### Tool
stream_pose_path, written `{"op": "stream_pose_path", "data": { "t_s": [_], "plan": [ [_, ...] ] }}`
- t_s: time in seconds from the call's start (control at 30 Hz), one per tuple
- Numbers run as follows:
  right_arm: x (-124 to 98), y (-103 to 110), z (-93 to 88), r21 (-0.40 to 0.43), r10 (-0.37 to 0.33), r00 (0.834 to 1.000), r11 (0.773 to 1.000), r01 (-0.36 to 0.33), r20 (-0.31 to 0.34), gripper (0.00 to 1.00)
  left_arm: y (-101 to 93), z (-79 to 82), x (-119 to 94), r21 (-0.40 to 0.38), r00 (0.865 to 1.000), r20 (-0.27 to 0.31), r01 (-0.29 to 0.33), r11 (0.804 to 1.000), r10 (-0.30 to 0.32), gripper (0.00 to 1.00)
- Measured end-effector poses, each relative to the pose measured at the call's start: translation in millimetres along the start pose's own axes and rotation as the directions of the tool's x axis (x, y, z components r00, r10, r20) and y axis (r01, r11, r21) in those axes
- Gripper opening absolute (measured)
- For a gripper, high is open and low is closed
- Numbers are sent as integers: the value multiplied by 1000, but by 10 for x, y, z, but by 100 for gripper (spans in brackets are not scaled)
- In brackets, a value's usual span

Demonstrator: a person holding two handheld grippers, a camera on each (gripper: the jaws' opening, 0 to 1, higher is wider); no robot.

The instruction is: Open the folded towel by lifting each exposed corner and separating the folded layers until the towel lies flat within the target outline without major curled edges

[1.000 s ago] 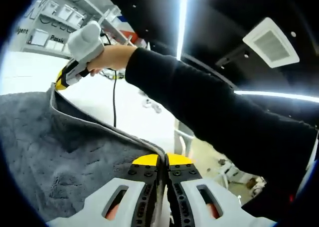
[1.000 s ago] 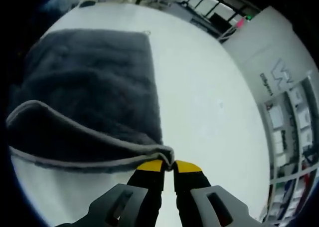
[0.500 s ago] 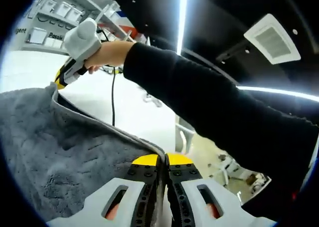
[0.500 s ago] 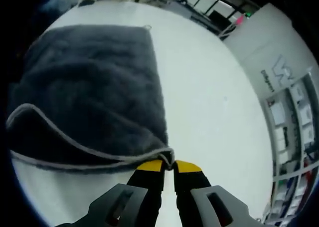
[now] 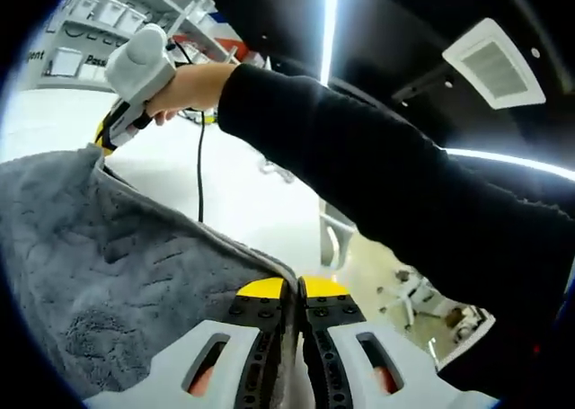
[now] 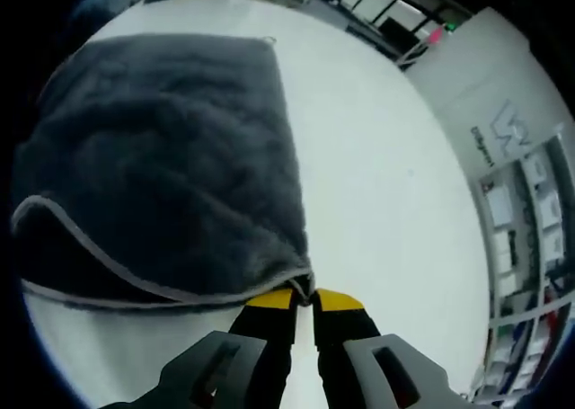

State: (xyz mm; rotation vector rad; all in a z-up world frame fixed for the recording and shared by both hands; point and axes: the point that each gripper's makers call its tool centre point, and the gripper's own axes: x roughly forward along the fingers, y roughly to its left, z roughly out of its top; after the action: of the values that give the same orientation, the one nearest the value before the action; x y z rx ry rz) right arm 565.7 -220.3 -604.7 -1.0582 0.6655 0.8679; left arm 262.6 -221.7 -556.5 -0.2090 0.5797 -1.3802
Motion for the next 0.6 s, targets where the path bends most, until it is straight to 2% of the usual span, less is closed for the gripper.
{"op": "stream_pose_path", "data": {
  "t_s": [0.23,0.47,0.57,0.6],
  "plan": [
    [8,3,-17,26,-6,1000,1000,5,23,3,-40,-207,125,17,996,-89,11,1000,-10,5],
    [14,-3,-22,59,-15,999,998,13,38,2,-18,-279,158,24,993,-119,3,1000,0,5],
    [16,-7,-23,69,-15,999,998,12,42,2,-60,-426,190,33,981,-190,35,999,-28,15],
    [16,-8,-24,73,-14,999,997,11,43,2,-68,-404,200,46,984,-174,28,999,-20,15]
  ]
}}
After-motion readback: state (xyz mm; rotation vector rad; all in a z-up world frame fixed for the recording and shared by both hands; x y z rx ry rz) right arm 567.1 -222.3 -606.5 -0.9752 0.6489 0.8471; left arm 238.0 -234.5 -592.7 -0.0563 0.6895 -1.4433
